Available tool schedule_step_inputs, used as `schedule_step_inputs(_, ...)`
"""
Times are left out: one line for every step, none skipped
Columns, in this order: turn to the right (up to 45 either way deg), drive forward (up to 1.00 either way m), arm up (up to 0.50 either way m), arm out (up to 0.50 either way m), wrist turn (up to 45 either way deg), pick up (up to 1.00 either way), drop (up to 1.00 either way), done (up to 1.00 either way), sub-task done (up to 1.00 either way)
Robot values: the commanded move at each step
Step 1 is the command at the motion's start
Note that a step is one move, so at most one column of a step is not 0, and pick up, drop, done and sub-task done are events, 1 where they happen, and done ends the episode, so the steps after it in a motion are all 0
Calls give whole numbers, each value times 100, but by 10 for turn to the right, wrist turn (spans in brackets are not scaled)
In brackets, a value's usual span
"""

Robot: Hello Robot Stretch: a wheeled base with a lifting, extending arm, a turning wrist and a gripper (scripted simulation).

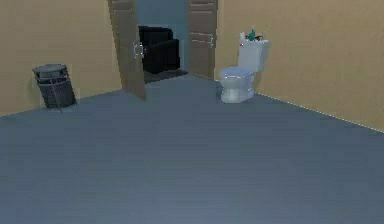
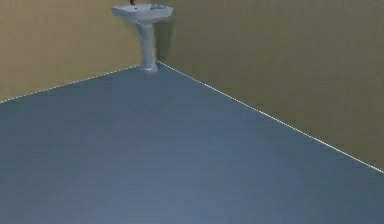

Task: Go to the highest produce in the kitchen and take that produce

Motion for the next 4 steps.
schedule_step_inputs(0, 100, 0, 0, 0, 0, 0, 0, 0)
schedule_step_inputs(0, 100, 0, 0, 0, 0, 0, 0, 0)
schedule_step_inputs(-30, 0, 0, 0, 0, 0, 0, 0, 0)
schedule_step_inputs(0, 100, 0, 0, 0, 0, 0, 0, 0)
